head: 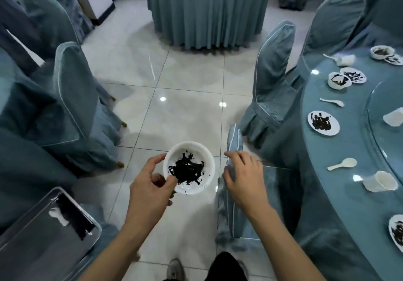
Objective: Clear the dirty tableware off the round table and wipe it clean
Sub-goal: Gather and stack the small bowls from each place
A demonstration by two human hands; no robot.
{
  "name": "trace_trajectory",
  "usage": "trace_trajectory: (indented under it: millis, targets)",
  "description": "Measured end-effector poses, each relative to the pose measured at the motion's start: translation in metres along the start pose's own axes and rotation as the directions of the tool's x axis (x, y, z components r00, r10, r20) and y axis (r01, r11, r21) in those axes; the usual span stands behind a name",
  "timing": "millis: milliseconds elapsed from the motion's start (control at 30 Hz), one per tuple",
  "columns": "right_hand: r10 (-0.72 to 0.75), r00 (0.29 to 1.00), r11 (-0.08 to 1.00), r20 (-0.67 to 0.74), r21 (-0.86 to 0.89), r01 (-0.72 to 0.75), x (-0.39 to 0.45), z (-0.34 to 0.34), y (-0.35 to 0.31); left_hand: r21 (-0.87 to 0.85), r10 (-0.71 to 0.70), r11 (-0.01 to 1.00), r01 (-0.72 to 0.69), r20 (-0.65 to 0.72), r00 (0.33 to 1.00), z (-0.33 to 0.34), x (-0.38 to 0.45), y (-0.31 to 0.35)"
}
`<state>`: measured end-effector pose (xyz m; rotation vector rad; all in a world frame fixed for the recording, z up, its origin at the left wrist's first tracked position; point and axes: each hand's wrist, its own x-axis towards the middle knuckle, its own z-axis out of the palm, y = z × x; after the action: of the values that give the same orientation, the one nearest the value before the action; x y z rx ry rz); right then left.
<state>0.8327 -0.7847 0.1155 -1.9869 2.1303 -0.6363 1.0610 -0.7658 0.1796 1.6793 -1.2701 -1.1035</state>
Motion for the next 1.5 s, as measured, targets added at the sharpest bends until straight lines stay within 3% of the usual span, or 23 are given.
trace_trajectory:
  millis: [267, 600, 833, 1167, 1333, 1500]
  targets:
    - [0.081, 0.995, 0.996, -0.058, -0.041, -0.084, 0.052, 0.013, -0.022, -0.038, -0.023, 0.999, 0.026, 0.094, 0.995, -0.012, 0.081, 0.011]
    - [0.309, 0.932, 0.948, -0.190, -0.009, -0.317, 0.172, 0.032, 0.026, 0.025, 0.020, 0.999, -0.030, 0.303, 0.953, 0.051, 0.232, 0.072]
    - [0.391, 0.890, 0.916, -0.233, 0.003, -0.402, 0.249, 0.024, 0.054, 0.036, 0.024, 0.998, -0.043, 0.421, 0.907, 0.105, 0.317, 0.120]
    - [0.568, 0.777, 0.802, -0.272, -0.031, -0.597, 0.387, 0.037, 0.110, 0.076, 0.040, 0.991, -0.110, 0.616, 0.787, 0.194, 0.486, 0.178]
    - [0.663, 0.664, 0.714, -0.346, 0.024, -0.700, 0.453, 0.033, 0.131, 0.088, 0.053, 0.981, -0.171, 0.731, 0.680, 0.242, 0.564, 0.214]
    - [0.741, 0.582, 0.628, -0.335, 0.038, -0.777, 0.491, 0.024, 0.159, 0.090, 0.060, 0.970, -0.224, 0.809, 0.584, 0.303, 0.615, 0.239]
